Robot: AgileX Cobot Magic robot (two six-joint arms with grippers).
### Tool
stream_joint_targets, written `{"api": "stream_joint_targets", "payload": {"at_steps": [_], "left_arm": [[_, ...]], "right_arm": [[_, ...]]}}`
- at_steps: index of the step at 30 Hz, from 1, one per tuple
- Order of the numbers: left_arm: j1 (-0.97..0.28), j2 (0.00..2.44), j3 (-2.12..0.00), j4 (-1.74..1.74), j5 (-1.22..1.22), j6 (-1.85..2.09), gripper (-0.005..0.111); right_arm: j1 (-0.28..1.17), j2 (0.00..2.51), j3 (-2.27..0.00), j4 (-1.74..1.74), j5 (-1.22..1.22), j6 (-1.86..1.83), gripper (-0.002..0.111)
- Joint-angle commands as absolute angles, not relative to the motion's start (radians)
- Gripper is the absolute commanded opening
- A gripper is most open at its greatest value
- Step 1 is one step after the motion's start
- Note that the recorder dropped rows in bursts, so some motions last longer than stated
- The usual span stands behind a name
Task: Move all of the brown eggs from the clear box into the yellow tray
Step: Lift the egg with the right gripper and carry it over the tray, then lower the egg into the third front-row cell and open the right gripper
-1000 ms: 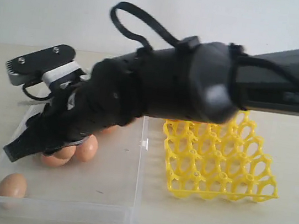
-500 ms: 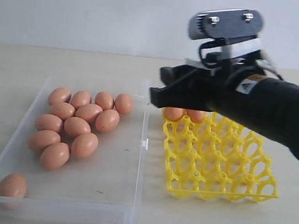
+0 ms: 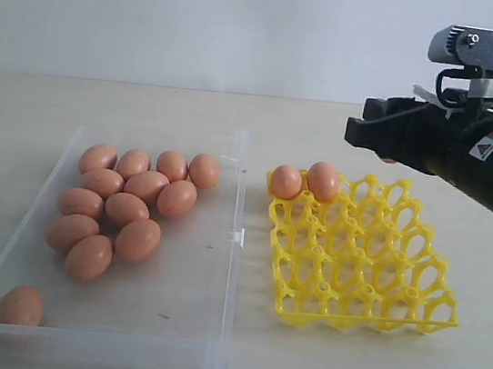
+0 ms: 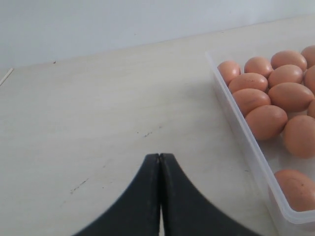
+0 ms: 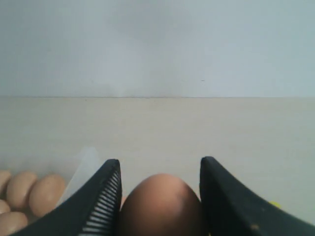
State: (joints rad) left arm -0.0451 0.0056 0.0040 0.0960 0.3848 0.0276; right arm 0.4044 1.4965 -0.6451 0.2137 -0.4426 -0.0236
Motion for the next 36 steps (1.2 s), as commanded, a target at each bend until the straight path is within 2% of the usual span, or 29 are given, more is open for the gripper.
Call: {"api": "stream_joint_targets", "payload": {"at_steps": [1, 14, 21, 28, 36], "left_arm": [[-0.05, 0.0, 0.0, 0.095, 0.379, 0.022, 0.0], [-0.05, 0.0, 0.0, 0.095, 0.379, 0.022, 0.0], [-0.05, 0.0, 0.0, 0.095, 0.379, 0.022, 0.0], [-0.05, 0.0, 0.0, 0.095, 0.379, 0.022, 0.0], [-0.05, 0.0, 0.0, 0.095, 0.379, 0.022, 0.0]], "right_arm": [[0.372, 1.577, -0.646, 0.196, -0.493, 0.028, 0.0], [0.369, 1.848, -0.804, 0.102, -0.494, 0.101, 0.0], [0.323, 1.919, -0.901, 0.102, -0.439, 0.098, 0.0], [0.266, 1.933, -0.903, 0.1, -0.466, 0.109, 0.0], [0.266, 1.938, -0.903, 0.094, -0.479, 0.125, 0.0]]}}
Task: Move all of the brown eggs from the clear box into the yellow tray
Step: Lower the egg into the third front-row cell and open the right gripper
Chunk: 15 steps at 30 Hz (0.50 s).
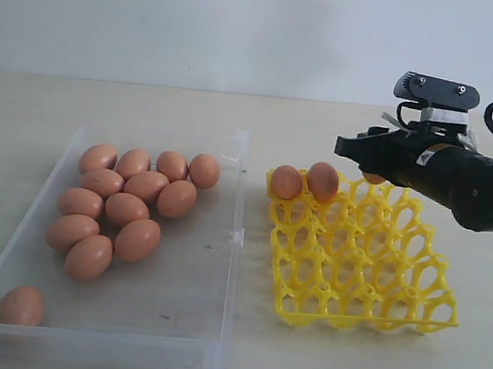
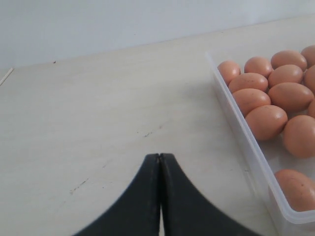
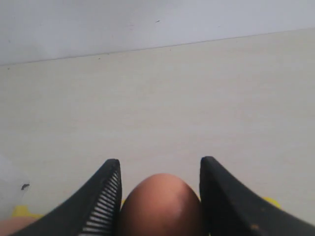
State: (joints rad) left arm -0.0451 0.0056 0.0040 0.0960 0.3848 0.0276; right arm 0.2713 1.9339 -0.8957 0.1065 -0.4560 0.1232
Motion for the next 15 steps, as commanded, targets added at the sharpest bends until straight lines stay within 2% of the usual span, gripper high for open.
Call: {"api": "stream_joint_targets", "payload": {"at_steps": [1, 15], "left_arm": [[-0.05, 0.0, 0.0, 0.095, 0.379, 0.022, 0.0], [-0.05, 0.0, 0.0, 0.095, 0.379, 0.022, 0.0]], "right_arm": [[0.266, 1.945, -0.903, 0.094, -0.487, 0.125, 0.0], [0.266, 2.005, -0.931, 0.031, -0.525, 0.145, 0.0]]}}
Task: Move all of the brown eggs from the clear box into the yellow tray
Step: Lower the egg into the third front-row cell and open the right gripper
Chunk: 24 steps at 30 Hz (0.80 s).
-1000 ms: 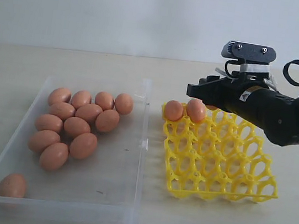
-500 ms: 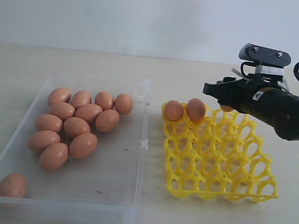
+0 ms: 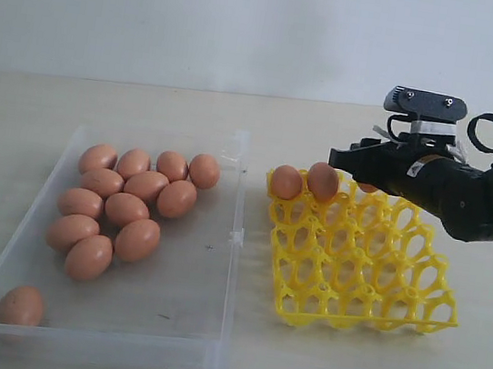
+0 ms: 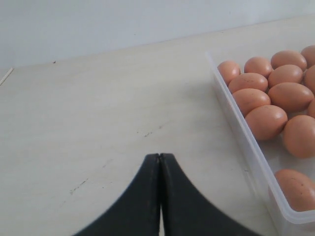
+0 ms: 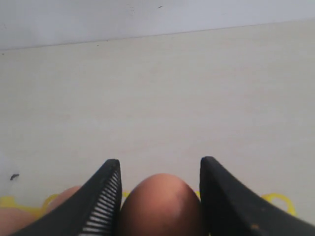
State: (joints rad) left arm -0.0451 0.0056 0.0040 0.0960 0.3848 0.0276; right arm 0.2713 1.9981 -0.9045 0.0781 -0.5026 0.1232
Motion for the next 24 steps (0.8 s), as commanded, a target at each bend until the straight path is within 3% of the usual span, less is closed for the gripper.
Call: {"api": "stream_joint_targets", "payload": {"at_steps": [1, 14, 19, 24], "left_arm": [[-0.05, 0.0, 0.0, 0.095, 0.379, 0.022, 0.0], [-0.05, 0.0, 0.0, 0.095, 0.379, 0.022, 0.0], [-0.05, 0.0, 0.0, 0.095, 0.379, 0.022, 0.0], [-0.05, 0.0, 0.0, 0.095, 0.379, 0.022, 0.0]], "right_arm": [[0.266, 2.011, -0.936, 0.012, -0.524, 0.155, 0.0], [0.266, 2.024, -0.945, -0.02, -0.506, 0.161, 0.002], [0.266, 2.024, -0.945, -0.047, -0.494, 0.161, 0.019], [0.266, 2.024, -0.945, -0.047, -0.482, 0.161, 0.044]]}}
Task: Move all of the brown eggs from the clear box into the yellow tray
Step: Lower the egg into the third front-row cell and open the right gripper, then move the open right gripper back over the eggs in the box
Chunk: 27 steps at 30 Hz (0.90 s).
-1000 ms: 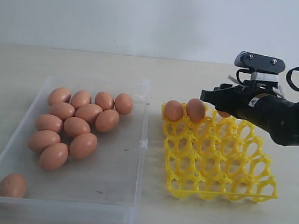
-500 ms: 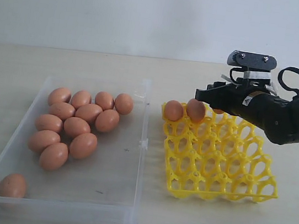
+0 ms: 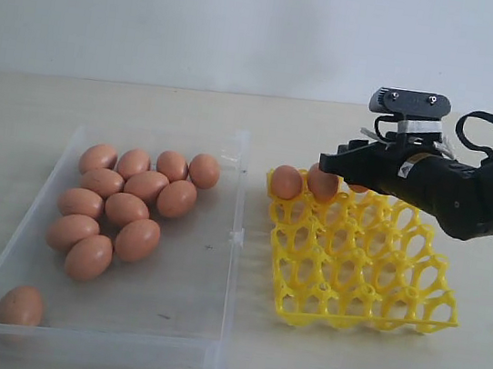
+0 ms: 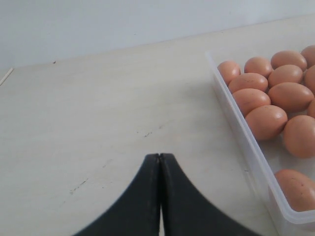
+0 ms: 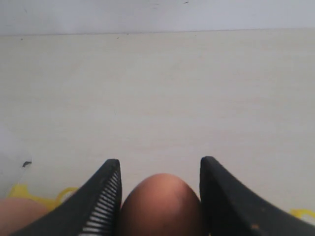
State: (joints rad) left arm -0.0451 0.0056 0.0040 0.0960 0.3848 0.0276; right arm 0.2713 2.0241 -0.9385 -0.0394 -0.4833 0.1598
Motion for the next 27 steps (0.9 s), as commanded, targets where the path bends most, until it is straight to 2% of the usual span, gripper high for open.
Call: {"api": "stream_joint_targets", "payload": {"at_steps": [1, 14, 22, 27], "left_arm": [[-0.05, 0.0, 0.0, 0.095, 0.379, 0.022, 0.0], [-0.05, 0.0, 0.0, 0.095, 0.379, 0.022, 0.0], [-0.05, 0.0, 0.0, 0.095, 0.379, 0.022, 0.0], [-0.05, 0.0, 0.0, 0.095, 0.379, 0.022, 0.0]], "right_arm": [[0.266, 2.024, -0.945, -0.047, -0.482, 0.161, 0.048], [0.266, 2.02, -0.945, -0.047, -0.449, 0.159, 0.054], [0.266, 1.899, -0.945, -0.025, -0.378, 0.165, 0.054], [0.268, 1.787, -0.97, -0.025, -0.213, 0.228, 0.054]]}}
